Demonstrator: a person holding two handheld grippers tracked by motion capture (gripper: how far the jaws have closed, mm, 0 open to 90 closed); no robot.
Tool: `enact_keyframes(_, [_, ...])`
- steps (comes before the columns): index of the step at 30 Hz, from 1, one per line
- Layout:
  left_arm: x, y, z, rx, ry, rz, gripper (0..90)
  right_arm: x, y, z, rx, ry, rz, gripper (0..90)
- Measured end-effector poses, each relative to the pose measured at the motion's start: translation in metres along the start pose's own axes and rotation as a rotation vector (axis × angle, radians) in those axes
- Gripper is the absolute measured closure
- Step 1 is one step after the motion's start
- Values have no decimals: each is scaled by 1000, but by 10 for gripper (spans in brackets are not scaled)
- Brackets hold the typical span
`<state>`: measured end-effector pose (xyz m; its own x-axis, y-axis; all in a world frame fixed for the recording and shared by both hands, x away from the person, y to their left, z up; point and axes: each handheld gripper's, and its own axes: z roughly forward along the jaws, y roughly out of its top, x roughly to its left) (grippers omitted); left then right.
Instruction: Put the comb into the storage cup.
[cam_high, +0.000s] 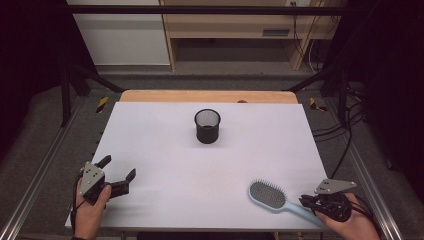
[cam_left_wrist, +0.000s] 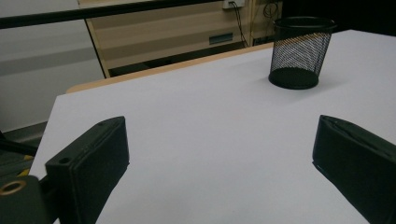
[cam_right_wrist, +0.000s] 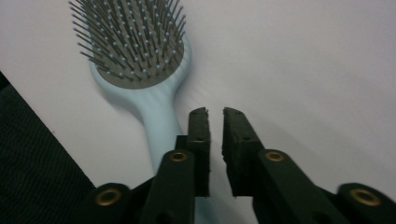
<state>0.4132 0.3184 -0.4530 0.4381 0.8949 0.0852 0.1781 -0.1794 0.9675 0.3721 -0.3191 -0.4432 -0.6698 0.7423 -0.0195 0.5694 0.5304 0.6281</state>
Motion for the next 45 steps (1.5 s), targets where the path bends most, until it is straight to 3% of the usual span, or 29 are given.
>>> enact_keyframes(5, [-2, 1, -1, -2, 8, 8, 37, 5, 7, -8, -36, 24, -25, 562])
enact_keyframes(8, [-1, 2, 0, -8, 10, 4, 36, 11, 10, -7, -33, 52, -43, 371])
enact_keyframes(12, [-1, 1, 0, 0, 5, 3, 36, 16, 11, -3, -25, 56, -58, 169])
enact_keyframes(15, [0, 0, 0, 1, 6, 4, 36, 16, 12, -1, -23, 44, -61, 80])
enact_keyframes(24, [0, -1, 1, 9, -4, -22, 35, 18, 15, 13, 47, 53, -64, 71])
enact_keyframes(26, [0, -2, 1, 6, -17, -42, 35, 20, 15, 16, 44, 53, -78, 71])
enact_keyframes(33, [1, -2, 1, 9, -20, -39, 34, 20, 16, 21, 58, 60, -74, 86])
enact_keyframes(36, [2, -3, 1, 5, -27, -58, 34, 20, 17, 21, 64, 69, -80, 101])
enact_keyframes(41, [4, -3, 0, -4, -23, -77, 34, 21, 17, 23, 78, 80, -98, 214])
enact_keyframes(45, [4, -2, -1, 0, -16, -67, 34, 22, 17, 25, 90, 111, -119, 329])
